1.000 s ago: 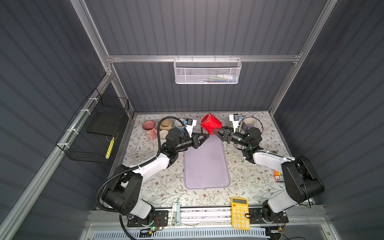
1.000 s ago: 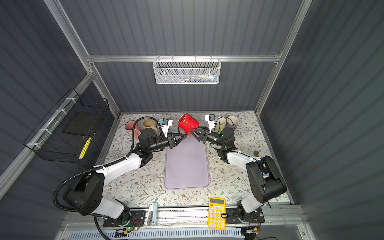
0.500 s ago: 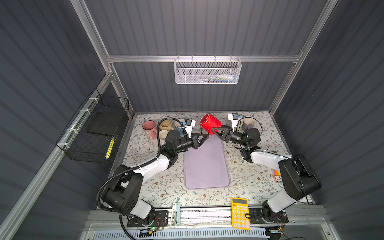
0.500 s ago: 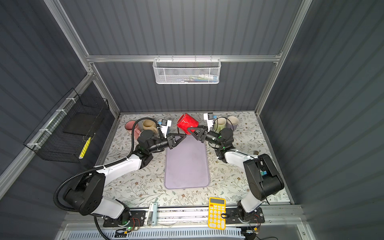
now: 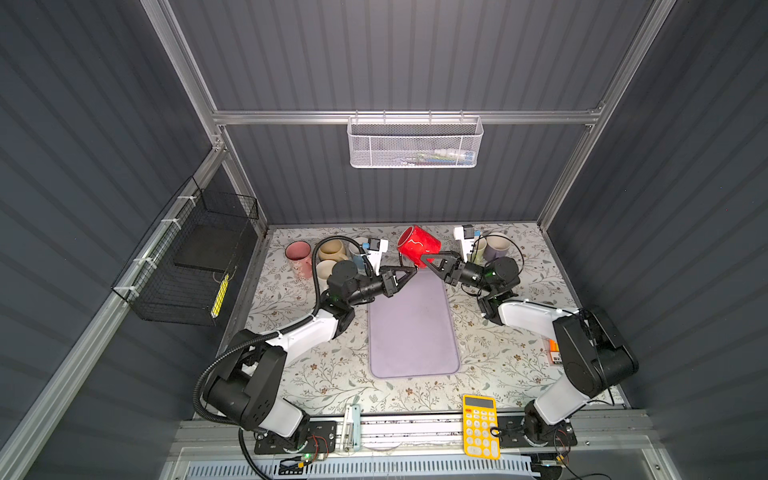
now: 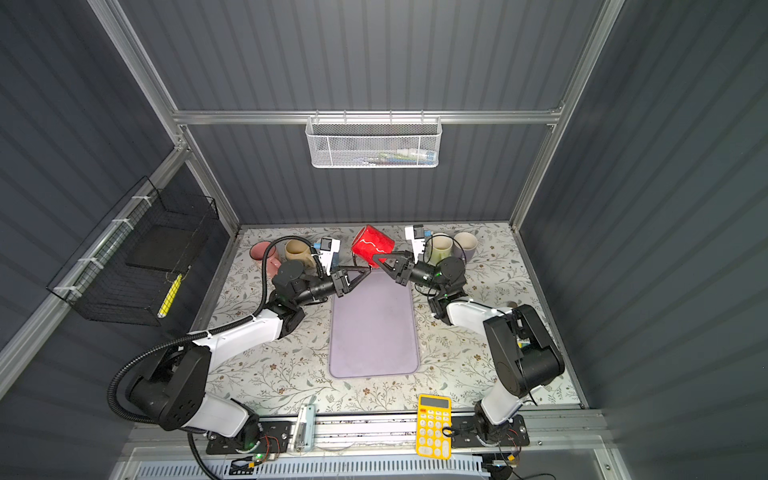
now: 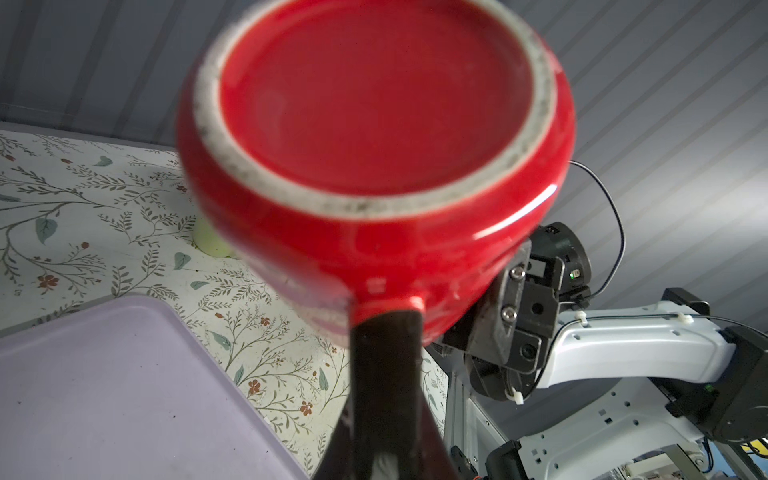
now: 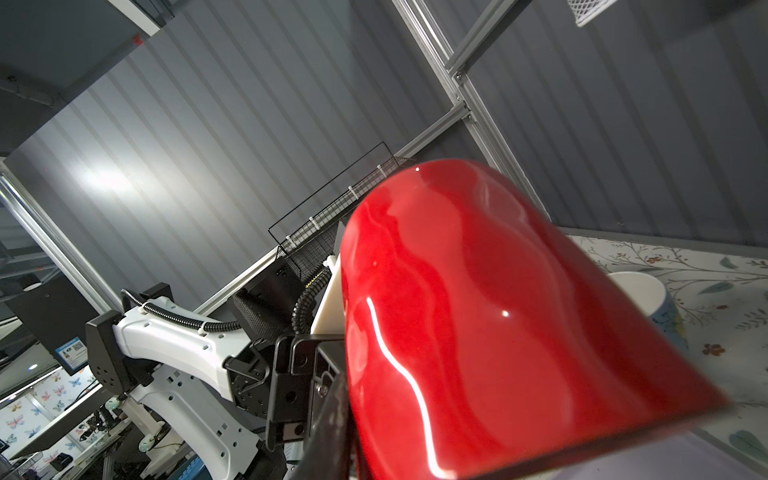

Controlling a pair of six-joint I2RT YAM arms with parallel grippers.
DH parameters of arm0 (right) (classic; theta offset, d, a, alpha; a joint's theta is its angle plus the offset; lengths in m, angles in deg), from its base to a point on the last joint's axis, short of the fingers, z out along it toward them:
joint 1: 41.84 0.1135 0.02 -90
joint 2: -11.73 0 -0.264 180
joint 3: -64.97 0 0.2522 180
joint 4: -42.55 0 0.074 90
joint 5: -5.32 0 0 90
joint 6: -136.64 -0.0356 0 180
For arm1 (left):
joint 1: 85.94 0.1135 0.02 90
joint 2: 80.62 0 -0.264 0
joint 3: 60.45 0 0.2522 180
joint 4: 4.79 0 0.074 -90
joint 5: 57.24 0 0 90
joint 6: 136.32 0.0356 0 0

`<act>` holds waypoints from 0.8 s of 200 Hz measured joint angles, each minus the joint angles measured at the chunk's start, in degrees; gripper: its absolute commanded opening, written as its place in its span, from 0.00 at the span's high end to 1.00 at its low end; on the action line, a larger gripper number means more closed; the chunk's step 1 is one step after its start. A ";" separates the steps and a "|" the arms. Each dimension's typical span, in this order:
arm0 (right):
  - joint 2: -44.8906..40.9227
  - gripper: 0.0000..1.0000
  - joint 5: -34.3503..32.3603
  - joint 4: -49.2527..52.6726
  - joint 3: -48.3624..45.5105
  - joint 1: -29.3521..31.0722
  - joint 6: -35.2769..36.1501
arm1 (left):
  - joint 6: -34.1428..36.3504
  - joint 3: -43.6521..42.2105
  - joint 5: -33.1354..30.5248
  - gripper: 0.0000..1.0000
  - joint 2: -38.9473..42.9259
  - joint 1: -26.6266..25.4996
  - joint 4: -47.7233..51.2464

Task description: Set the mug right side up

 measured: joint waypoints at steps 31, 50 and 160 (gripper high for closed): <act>0.09 1.00 0.09 -0.44 0.02 0.00 -0.07 | -0.42 0.00 0.07 0.92 0.00 0.00 -0.35; 0.22 1.00 0.11 -0.76 0.07 0.00 -0.31 | -0.44 -0.02 0.04 0.86 0.00 0.00 -0.44; 1.99 1.00 -0.50 1.66 0.87 -0.11 -2.62 | 2.73 -0.59 -3.04 0.45 0.02 0.00 -0.37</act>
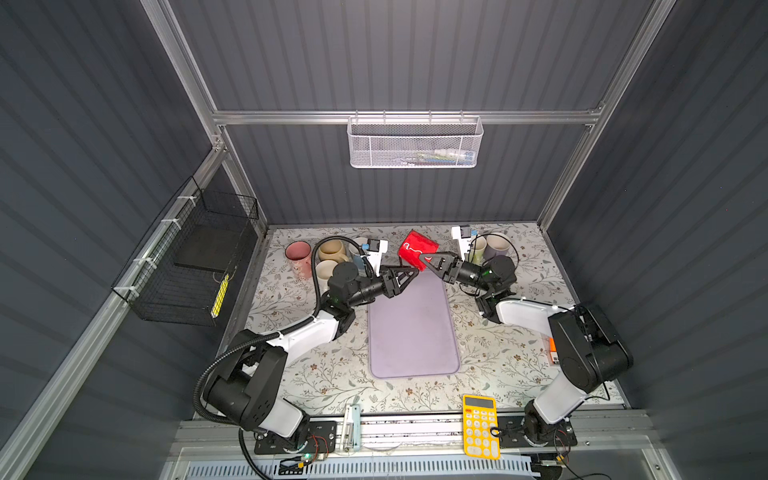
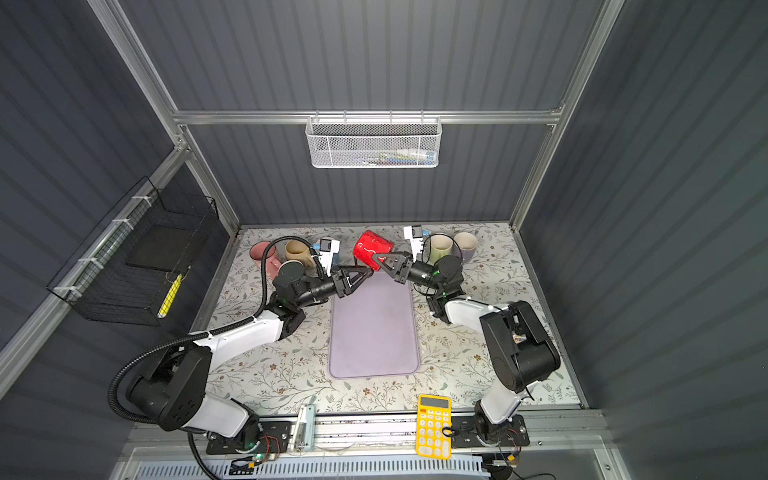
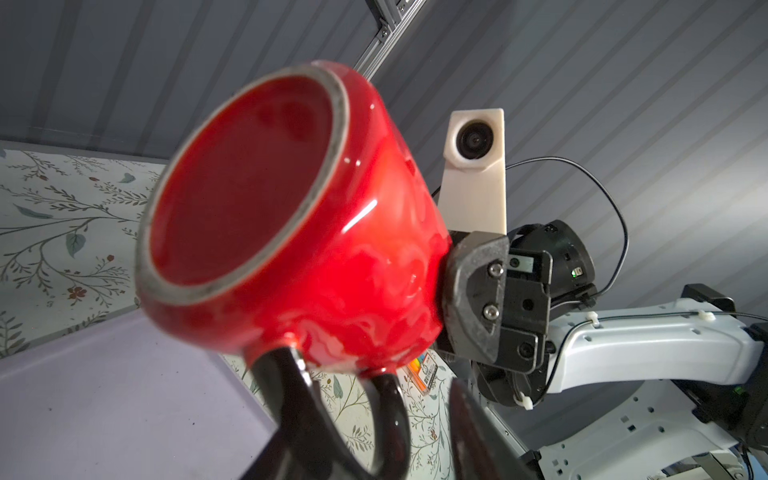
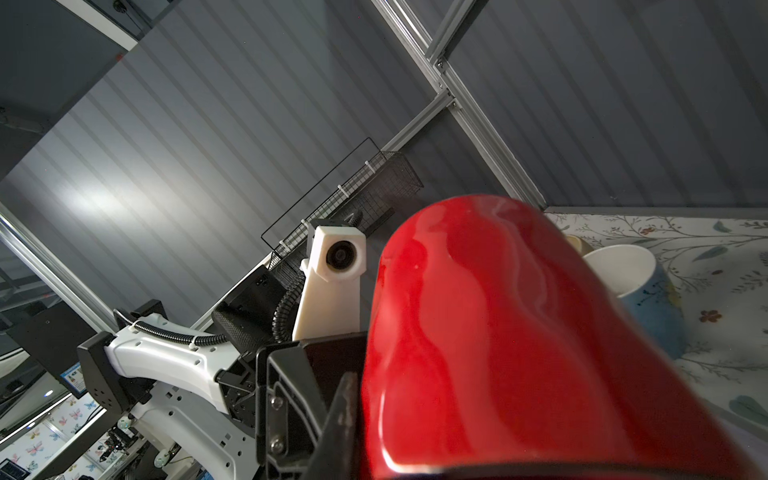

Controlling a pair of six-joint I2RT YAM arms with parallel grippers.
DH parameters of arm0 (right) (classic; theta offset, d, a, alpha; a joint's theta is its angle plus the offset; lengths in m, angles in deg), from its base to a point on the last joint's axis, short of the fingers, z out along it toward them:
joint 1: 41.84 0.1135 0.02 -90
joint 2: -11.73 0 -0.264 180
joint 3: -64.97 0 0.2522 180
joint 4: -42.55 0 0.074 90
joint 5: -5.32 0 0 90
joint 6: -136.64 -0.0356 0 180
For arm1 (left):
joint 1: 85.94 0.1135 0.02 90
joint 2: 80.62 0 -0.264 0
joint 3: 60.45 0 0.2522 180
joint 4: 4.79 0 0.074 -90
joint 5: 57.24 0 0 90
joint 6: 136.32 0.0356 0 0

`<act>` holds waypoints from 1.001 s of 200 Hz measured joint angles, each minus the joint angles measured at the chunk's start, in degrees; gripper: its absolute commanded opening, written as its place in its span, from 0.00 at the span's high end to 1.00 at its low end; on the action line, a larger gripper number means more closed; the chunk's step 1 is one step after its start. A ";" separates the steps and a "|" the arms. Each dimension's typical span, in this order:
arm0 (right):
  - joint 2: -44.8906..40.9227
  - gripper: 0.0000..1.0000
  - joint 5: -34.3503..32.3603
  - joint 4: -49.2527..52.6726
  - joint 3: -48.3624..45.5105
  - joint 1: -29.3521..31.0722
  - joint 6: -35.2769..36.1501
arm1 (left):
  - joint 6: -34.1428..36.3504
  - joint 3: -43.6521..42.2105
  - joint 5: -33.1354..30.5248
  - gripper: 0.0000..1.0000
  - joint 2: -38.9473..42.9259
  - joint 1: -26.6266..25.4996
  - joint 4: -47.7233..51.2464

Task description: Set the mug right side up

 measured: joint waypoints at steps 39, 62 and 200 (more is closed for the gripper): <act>0.02 1.00 -0.04 1.49 -0.02 -0.13 0.04 | 1.70 -0.07 -1.46 0.37 1.31 0.44 2.25; 0.02 1.00 -0.02 2.12 -0.02 -0.39 0.24 | 3.34 -0.07 -2.54 0.34 2.99 1.11 4.50; -8.92 1.00 -0.92 39.67 1.95 -2.34 16.79 | 16.37 1.84 -8.17 0.29 12.33 6.45 27.02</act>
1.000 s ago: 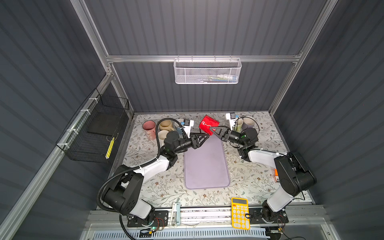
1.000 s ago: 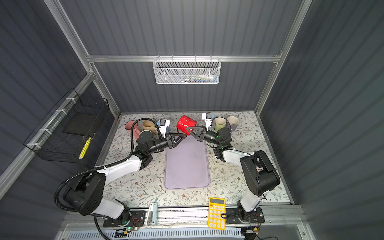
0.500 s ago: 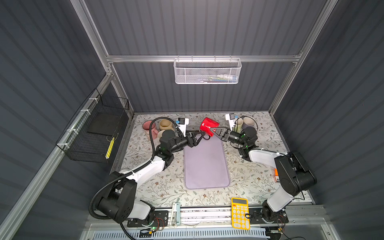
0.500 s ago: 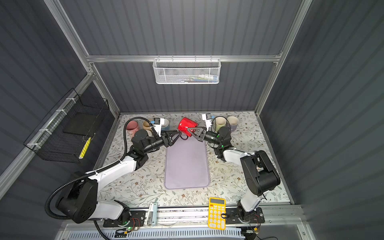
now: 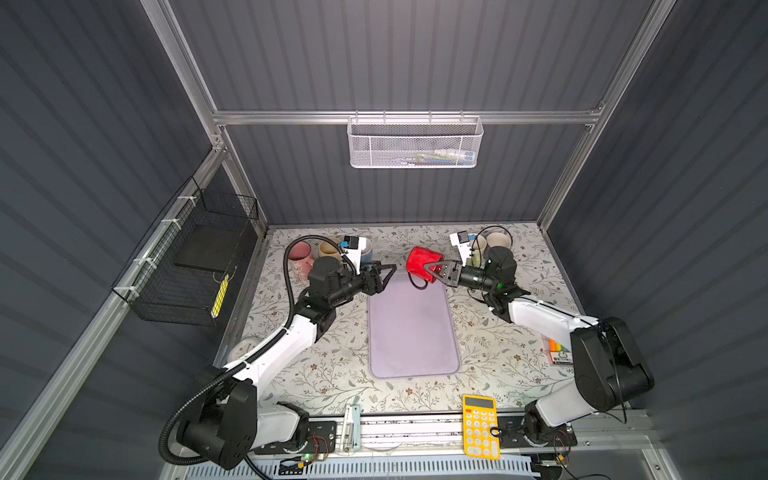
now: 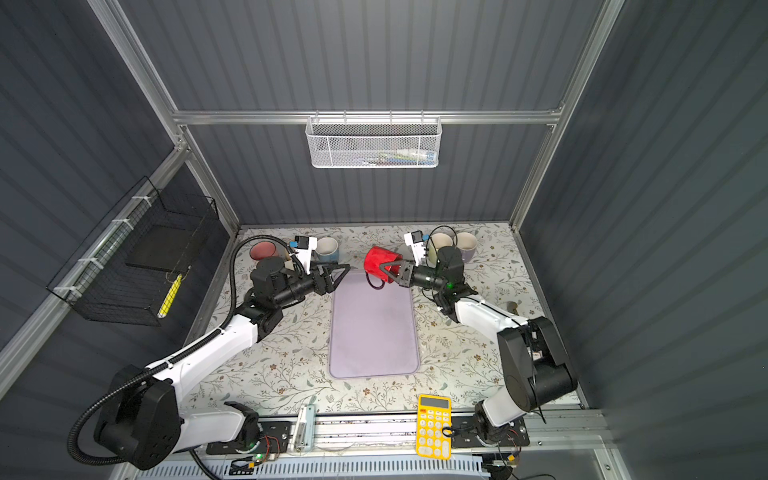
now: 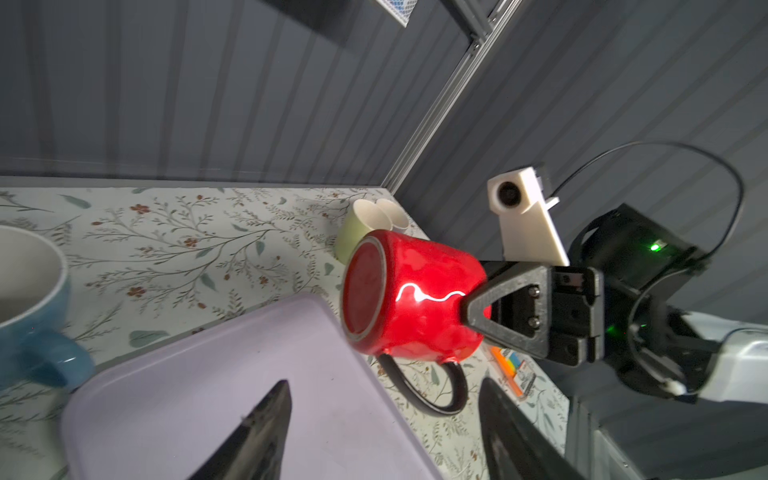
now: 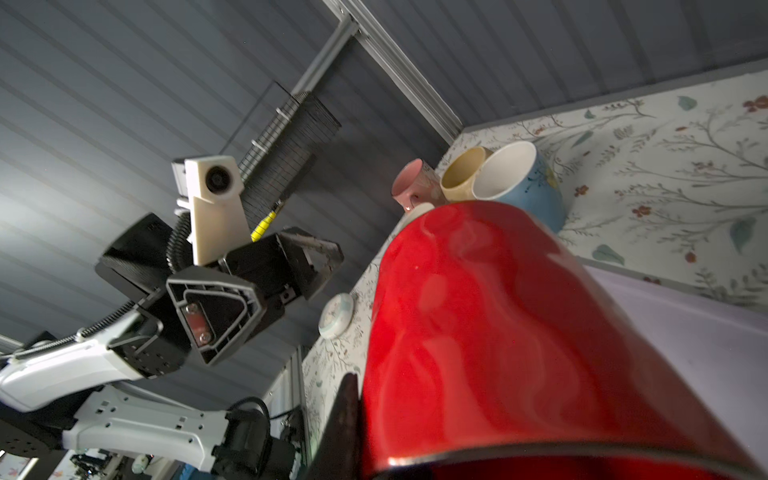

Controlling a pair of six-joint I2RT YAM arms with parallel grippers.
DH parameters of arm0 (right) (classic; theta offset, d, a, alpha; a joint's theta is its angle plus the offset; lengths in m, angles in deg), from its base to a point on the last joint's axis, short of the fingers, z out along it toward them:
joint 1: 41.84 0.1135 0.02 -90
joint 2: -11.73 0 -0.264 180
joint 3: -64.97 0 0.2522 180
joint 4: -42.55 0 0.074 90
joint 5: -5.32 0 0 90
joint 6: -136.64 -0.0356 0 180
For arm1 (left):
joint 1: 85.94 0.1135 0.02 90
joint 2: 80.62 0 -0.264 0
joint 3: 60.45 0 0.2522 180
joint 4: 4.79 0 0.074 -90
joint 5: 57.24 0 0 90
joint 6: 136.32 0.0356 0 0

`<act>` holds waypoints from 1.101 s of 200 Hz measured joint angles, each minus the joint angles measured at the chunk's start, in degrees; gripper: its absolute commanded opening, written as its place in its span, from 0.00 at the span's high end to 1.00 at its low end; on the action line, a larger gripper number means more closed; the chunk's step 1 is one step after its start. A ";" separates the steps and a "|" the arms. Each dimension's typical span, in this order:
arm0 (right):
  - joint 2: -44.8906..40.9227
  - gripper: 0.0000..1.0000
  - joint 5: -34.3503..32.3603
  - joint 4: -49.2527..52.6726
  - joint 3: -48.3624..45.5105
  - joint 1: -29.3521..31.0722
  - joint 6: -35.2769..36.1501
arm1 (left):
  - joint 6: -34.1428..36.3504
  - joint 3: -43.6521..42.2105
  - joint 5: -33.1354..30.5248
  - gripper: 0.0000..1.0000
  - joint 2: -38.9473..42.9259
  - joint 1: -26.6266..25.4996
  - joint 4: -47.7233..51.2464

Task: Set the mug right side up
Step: 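Open and withdraw the left gripper while the right gripper carries the red mug away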

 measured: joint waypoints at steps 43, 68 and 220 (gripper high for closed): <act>-4.02 1.00 -3.17 24.46 6.56 -0.31 12.55 | 8.76 6.80 -3.87 0.28 0.98 0.50 14.99; -5.25 1.00 -6.12 36.65 10.21 -0.74 18.27 | 13.38 8.98 -6.64 0.28 1.70 0.50 22.01; -5.90 1.00 -25.29 76.91 23.39 -3.50 32.04 | 27.98 9.92 -14.34 0.28 1.97 0.61 38.62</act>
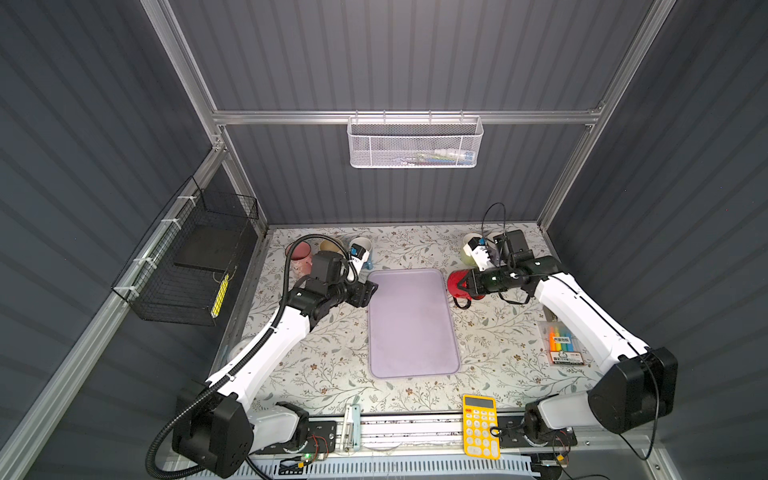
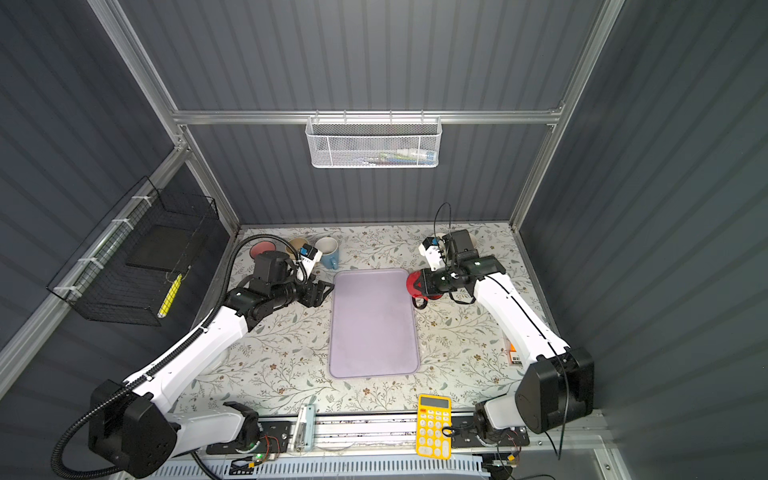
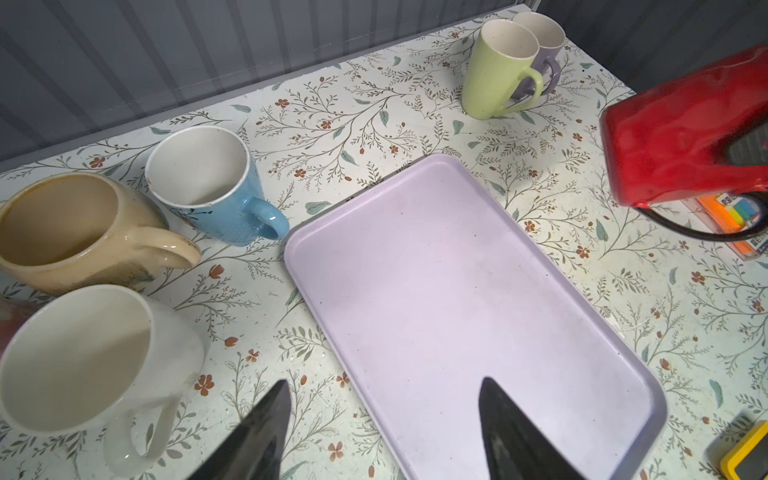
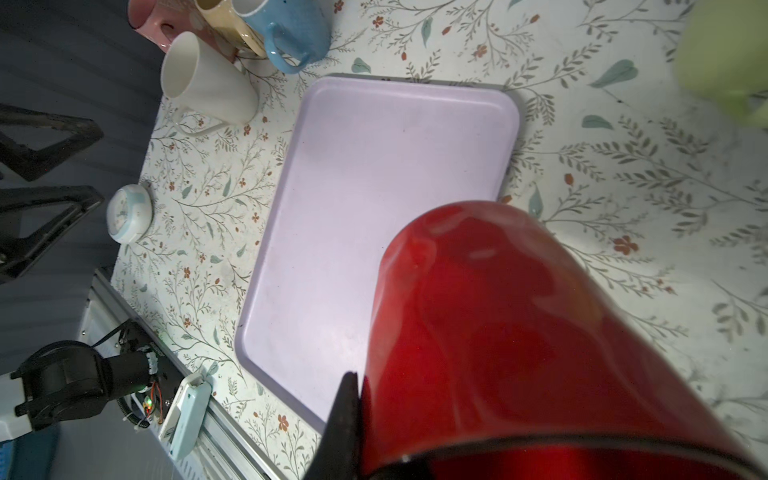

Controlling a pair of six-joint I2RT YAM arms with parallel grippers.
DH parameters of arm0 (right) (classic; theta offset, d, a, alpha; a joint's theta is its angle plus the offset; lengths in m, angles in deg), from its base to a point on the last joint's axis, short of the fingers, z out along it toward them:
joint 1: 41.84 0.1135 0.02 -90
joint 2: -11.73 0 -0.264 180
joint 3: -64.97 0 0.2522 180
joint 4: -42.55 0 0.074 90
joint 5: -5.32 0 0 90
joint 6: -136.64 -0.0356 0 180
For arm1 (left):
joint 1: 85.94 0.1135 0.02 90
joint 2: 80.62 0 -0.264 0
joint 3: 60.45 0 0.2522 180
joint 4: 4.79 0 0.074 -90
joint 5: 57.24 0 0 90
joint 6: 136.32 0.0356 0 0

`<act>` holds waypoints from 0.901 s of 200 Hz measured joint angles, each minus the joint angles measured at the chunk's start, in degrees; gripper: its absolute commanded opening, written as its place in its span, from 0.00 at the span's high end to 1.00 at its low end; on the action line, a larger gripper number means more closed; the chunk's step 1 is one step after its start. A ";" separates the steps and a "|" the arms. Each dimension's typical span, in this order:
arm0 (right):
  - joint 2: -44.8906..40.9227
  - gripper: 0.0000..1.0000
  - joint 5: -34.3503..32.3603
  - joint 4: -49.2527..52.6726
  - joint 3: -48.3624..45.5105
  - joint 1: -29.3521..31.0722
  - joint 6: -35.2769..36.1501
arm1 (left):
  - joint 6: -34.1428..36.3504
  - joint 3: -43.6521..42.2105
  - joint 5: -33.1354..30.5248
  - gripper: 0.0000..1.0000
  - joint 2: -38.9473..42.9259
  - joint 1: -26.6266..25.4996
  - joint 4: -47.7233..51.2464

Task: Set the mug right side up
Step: 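Open and withdraw the left gripper while the right gripper carries the red mug away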

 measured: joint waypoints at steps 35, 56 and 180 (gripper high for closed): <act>2.08 1.00 -5.81 7.10 4.37 -0.13 2.71 | 0.46 -0.31 -0.20 0.28 1.11 0.00 -0.11; 4.24 1.00 -9.25 10.38 5.95 -0.52 4.33 | 0.68 -0.79 -0.20 0.28 1.18 0.00 -0.28; 16.83 1.00 -22.53 19.06 16.81 -7.32 12.37 | 1.09 -1.81 -0.37 0.28 1.18 0.00 -0.46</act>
